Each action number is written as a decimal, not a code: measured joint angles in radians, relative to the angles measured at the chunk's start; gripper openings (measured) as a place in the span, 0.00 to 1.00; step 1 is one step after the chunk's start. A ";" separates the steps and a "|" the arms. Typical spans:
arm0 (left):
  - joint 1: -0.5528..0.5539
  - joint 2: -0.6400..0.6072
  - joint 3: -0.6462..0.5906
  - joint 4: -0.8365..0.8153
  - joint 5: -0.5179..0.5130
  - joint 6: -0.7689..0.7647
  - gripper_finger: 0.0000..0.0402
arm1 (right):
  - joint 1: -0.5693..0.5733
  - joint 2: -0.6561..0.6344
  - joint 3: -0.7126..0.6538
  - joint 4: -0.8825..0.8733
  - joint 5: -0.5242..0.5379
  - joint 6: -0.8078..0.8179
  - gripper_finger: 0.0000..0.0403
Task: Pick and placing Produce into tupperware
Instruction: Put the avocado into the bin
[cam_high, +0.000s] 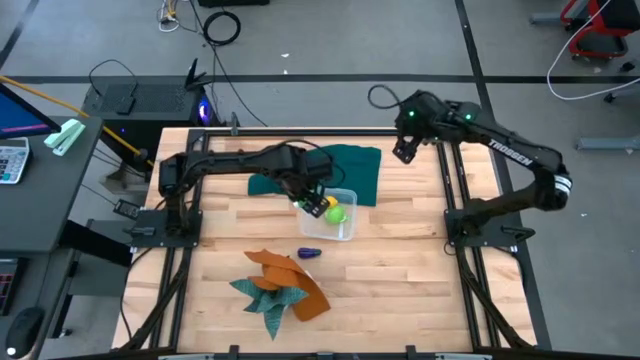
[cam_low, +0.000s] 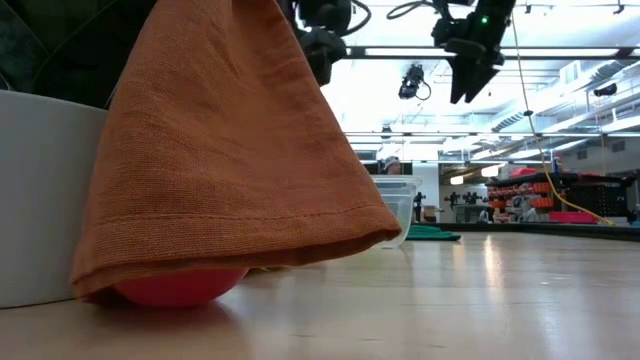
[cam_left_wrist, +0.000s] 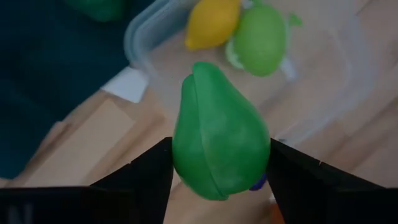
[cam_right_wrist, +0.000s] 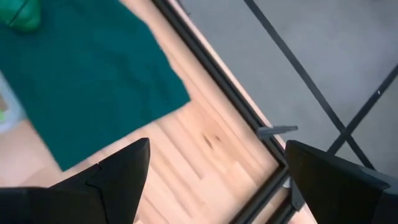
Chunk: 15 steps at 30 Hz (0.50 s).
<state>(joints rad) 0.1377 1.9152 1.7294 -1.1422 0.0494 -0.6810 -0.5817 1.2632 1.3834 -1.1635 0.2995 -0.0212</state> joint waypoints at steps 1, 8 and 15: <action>-0.006 0.000 0.000 0.018 0.002 -0.012 0.59 | -0.013 -0.004 0.000 -0.002 -0.001 0.000 0.83; -0.037 0.000 0.000 0.172 0.054 -0.048 0.60 | -0.062 -0.012 0.000 -0.023 -0.006 -0.009 0.83; -0.033 0.000 0.000 0.227 0.054 -0.061 0.58 | -0.065 -0.012 0.000 -0.022 -0.017 -0.012 0.83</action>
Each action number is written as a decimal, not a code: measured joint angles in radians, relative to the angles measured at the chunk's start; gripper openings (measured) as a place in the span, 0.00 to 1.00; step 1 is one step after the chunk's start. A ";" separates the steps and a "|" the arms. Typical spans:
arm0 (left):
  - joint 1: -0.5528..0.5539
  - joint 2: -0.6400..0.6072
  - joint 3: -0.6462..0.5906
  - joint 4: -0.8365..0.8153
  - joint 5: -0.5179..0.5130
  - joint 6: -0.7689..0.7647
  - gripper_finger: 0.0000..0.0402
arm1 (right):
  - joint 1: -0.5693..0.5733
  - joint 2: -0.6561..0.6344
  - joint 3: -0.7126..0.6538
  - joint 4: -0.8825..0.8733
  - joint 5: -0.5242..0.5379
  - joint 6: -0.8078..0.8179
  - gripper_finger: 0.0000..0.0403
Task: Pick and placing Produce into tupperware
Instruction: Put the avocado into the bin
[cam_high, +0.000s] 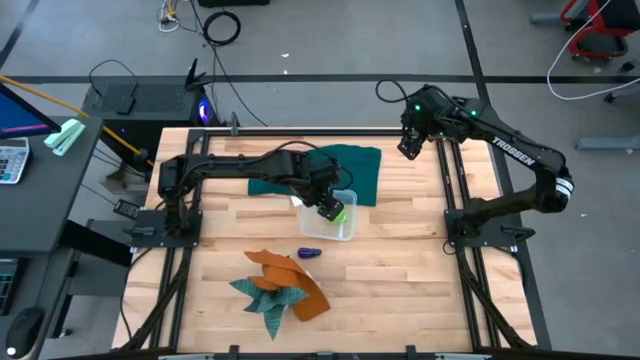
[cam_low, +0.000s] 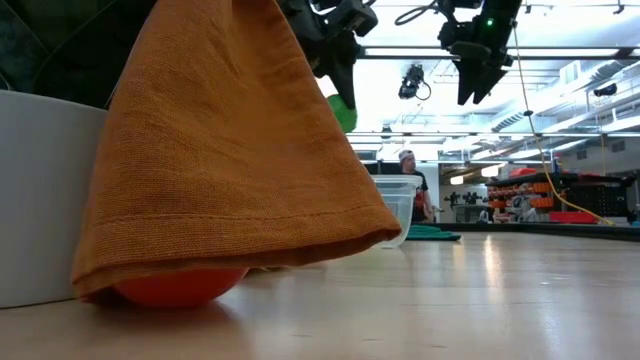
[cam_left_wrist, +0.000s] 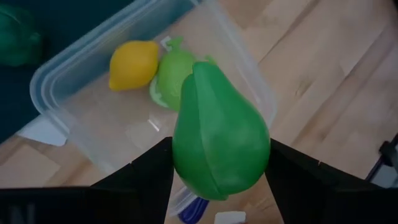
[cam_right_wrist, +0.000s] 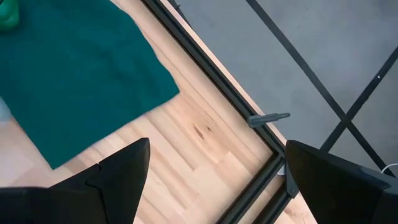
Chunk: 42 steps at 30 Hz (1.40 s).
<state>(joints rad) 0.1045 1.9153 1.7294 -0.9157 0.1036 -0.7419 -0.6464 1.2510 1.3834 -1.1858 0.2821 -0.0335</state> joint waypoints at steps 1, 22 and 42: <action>0.003 0.000 0.000 0.003 0.001 0.000 0.58 | 0.000 0.000 0.000 0.000 0.000 -0.003 0.83; 0.004 0.120 -0.001 0.033 0.085 0.145 0.58 | 0.001 0.000 0.000 0.000 -0.005 -0.012 0.83; -0.001 0.174 0.000 -0.025 0.045 0.426 0.58 | 0.002 0.000 0.000 0.001 -0.023 0.017 0.83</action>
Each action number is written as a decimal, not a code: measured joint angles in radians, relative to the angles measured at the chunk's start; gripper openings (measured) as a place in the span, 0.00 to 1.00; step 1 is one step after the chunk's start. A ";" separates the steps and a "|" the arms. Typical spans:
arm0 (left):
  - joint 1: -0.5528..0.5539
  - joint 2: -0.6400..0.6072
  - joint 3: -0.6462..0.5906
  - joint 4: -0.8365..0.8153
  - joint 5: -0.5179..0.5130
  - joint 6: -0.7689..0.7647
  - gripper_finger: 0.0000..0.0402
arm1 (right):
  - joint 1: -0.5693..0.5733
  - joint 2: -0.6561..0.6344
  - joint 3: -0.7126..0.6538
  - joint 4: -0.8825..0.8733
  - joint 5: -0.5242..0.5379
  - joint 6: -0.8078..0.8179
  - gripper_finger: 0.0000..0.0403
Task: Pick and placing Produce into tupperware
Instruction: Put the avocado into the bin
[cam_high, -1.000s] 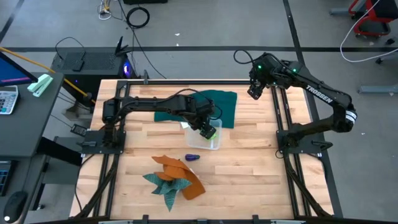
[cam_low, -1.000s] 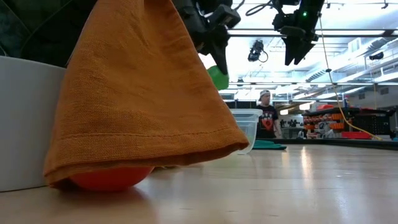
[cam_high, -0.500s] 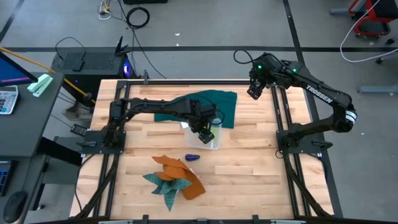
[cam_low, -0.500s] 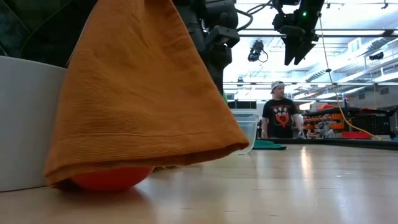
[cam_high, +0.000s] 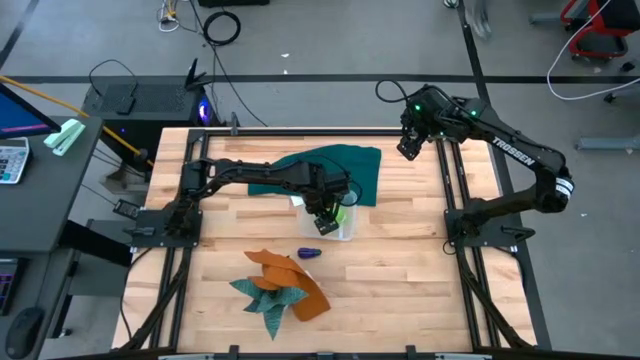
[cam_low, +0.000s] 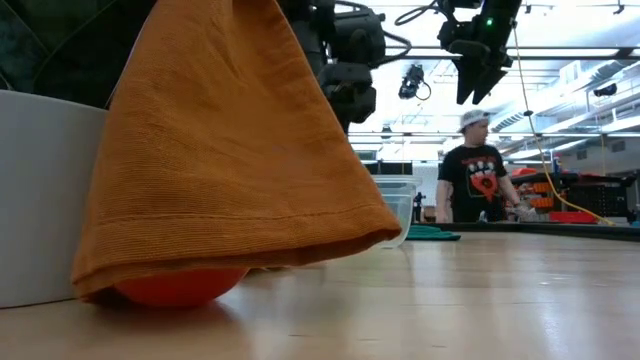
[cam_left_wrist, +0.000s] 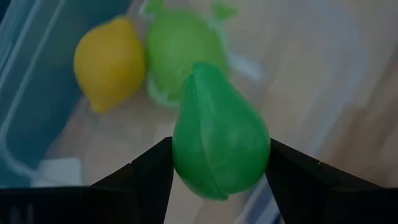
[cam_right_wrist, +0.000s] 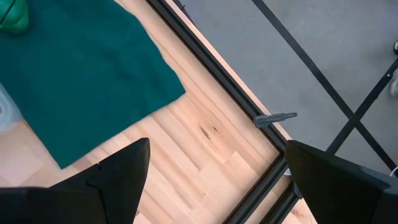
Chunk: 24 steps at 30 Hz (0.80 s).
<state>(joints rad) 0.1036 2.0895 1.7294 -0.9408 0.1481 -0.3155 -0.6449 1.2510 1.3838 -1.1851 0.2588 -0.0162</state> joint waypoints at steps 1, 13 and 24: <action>0.000 0.001 -0.002 -0.011 -0.010 0.011 0.58 | 0.000 0.000 0.000 0.000 0.000 0.000 0.83; -0.007 0.005 -0.001 -0.039 -0.144 0.069 0.58 | 0.000 0.000 0.000 0.004 0.000 0.020 0.83; -0.002 0.006 -0.001 -0.045 -0.182 0.103 0.58 | 0.000 0.000 0.000 0.004 0.000 0.039 0.83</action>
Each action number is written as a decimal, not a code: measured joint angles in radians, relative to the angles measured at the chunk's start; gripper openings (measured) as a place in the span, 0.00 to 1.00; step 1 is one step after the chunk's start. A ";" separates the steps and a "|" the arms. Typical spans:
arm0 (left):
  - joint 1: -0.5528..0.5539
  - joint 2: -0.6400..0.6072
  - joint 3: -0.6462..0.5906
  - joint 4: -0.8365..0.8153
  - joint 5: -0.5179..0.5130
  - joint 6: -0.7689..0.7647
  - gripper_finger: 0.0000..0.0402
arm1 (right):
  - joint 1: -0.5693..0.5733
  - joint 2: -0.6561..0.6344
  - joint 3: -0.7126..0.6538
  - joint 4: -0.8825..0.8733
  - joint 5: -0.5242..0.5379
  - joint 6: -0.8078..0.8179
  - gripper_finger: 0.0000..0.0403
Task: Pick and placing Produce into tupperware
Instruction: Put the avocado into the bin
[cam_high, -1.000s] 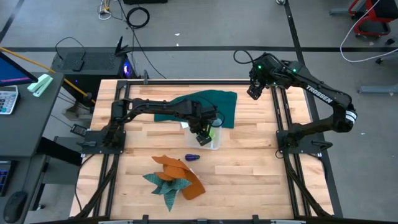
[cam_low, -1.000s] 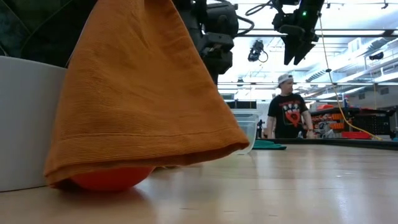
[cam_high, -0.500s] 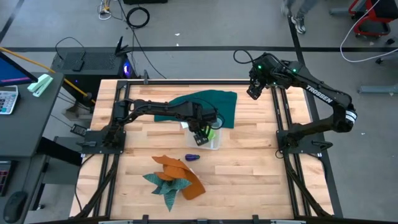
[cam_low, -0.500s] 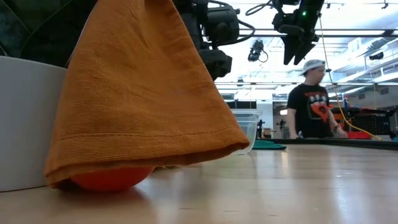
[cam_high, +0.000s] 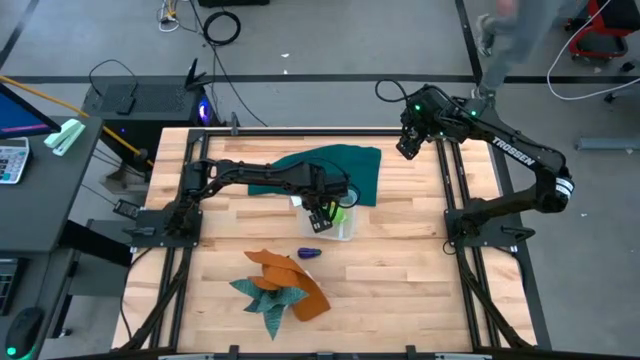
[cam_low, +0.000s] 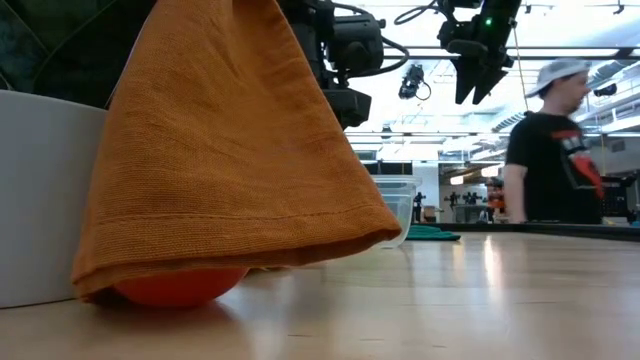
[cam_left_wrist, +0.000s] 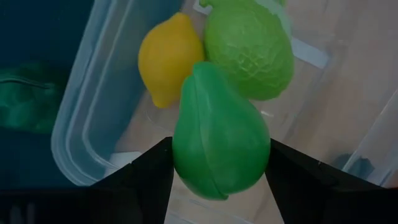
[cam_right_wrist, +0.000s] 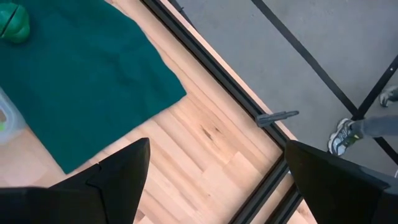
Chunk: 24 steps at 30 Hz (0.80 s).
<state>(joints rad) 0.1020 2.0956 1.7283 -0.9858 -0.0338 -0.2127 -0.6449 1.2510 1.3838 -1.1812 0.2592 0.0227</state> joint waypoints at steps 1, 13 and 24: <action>0.002 0.000 0.000 0.001 0.000 0.000 0.58 | 0.000 0.000 0.000 0.000 0.000 0.000 0.83; 0.002 0.018 0.000 0.001 0.000 0.002 0.58 | 0.000 0.000 0.000 0.000 0.000 0.002 0.83; -0.007 0.052 0.000 0.011 -0.002 0.016 0.59 | 0.000 0.000 0.000 0.000 -0.003 0.003 0.83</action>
<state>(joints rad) 0.0954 2.1479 1.7279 -0.9752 -0.0354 -0.1965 -0.6449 1.2510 1.3838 -1.1812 0.2562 0.0254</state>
